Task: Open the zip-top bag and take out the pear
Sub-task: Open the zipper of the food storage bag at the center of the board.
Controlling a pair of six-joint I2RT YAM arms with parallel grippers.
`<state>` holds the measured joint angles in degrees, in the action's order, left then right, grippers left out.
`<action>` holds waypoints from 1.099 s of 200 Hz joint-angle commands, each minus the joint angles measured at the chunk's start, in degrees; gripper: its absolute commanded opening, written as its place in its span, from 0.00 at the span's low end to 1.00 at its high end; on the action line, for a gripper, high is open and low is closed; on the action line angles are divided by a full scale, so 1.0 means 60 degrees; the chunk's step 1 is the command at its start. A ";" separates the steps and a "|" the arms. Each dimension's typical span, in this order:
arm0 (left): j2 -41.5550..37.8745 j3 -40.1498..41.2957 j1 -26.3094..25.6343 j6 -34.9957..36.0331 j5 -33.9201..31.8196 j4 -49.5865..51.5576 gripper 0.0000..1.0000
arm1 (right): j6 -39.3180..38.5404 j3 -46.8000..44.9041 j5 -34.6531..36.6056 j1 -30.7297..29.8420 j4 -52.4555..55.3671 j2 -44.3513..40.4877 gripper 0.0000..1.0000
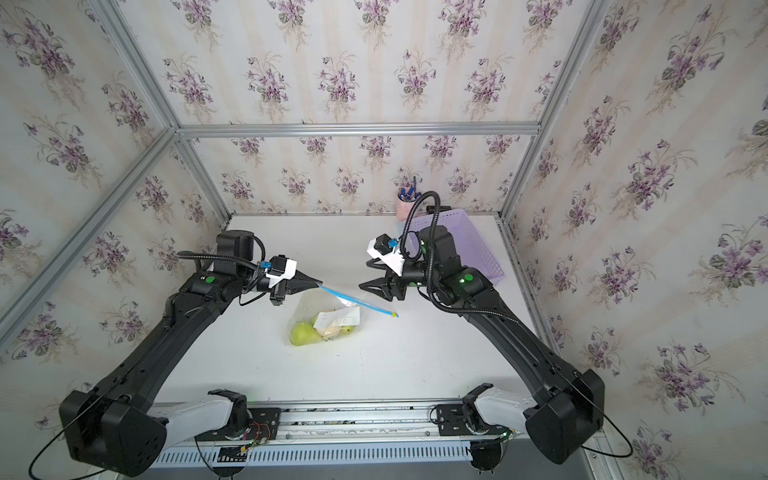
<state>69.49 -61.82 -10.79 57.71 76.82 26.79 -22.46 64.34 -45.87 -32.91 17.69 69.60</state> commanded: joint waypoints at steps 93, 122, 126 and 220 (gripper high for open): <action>-0.0186 0.0284 0.0017 0.0357 0.0511 0.0382 0.00 | -0.0496 -0.0645 0.1393 -0.0940 0.0303 0.0089 0.54; -0.0217 0.0284 0.0022 0.0317 0.0510 0.0384 0.00 | -0.0597 -0.0692 0.1276 -0.1038 0.0397 0.0016 0.54; -0.0206 0.0284 0.0021 0.0313 0.0514 0.0381 0.00 | -0.0638 -0.0711 0.1248 -0.1046 0.0440 0.0002 0.54; -0.0102 0.0187 0.0021 0.0254 0.0629 0.0377 0.00 | -0.0702 -0.0632 0.2054 -0.1163 0.0536 0.0161 0.51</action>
<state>68.79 -60.34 -10.79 59.05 78.63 29.26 -26.76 59.72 -35.81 -39.75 21.32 69.87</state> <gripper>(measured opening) 0.047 0.541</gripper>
